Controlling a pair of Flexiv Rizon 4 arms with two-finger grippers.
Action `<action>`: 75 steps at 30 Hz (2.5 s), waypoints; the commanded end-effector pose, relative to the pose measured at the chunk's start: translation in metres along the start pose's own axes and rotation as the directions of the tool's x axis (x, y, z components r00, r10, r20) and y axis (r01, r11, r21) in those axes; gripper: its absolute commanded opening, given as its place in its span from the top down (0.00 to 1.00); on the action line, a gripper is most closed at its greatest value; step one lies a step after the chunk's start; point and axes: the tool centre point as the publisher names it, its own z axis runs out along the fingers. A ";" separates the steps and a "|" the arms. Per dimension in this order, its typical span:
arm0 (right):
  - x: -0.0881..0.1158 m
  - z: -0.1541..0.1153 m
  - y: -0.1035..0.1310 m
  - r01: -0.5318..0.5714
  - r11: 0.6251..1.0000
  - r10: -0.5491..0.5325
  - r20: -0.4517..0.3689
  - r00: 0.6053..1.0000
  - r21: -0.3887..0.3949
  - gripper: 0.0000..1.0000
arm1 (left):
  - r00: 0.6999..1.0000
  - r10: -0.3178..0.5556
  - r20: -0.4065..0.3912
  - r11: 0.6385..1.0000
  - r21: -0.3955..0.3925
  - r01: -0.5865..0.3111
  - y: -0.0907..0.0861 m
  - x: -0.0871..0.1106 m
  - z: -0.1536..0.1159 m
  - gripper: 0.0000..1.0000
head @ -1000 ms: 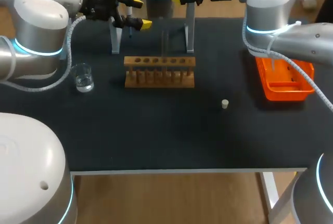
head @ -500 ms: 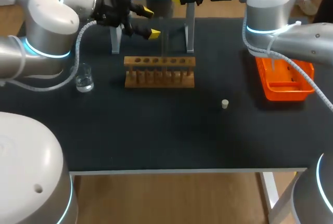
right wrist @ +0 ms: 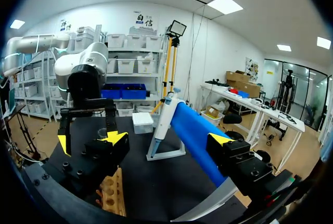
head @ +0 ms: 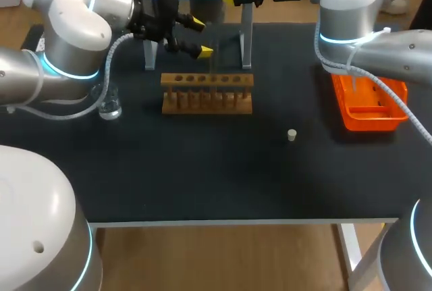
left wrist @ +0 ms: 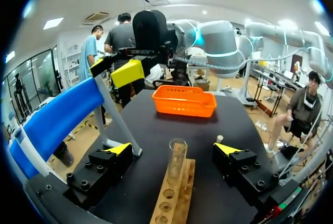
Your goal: Invert the test tube, pick up the pipette, mount the tip to pipette, aspirate from beaker and dispense into the tube, eject the tip, return the pipette, and cap with the stopper.
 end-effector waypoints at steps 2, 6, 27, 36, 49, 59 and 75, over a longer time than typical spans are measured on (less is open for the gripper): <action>0.000 -0.001 0.000 0.001 1.000 -0.001 0.000 1.000 0.000 0.00 | 1.000 -0.008 0.003 1.000 -0.008 0.008 0.004 -0.002 0.013 0.00; 0.000 -0.001 0.000 0.001 1.000 -0.001 0.000 1.000 0.000 0.00 | 1.000 -0.013 0.001 1.000 -0.013 0.013 0.007 -0.002 0.019 0.00; 0.000 -0.001 0.000 0.001 1.000 -0.001 0.000 1.000 0.000 0.00 | 0.999 -0.021 0.027 0.998 -0.058 0.023 0.020 0.005 0.047 0.00; 0.000 -0.001 0.000 0.001 1.000 -0.001 0.000 1.000 0.000 0.00 | 1.000 -0.006 0.002 0.997 -0.076 0.006 0.024 0.006 0.057 0.00; 0.000 -0.001 0.000 0.001 1.000 -0.001 0.000 1.000 0.000 0.00 | 1.000 -0.003 -0.008 0.997 -0.082 0.002 0.032 0.005 0.060 0.00; 0.000 -0.001 0.000 0.001 1.000 -0.001 0.000 1.000 0.000 0.00 | 1.000 0.017 -0.007 0.995 -0.099 -0.018 0.036 0.003 0.063 0.00; 0.000 -0.001 0.000 0.001 1.000 -0.001 0.000 1.000 0.000 0.00 | 0.999 0.038 -0.034 0.994 -0.100 -0.041 0.039 0.002 0.070 0.00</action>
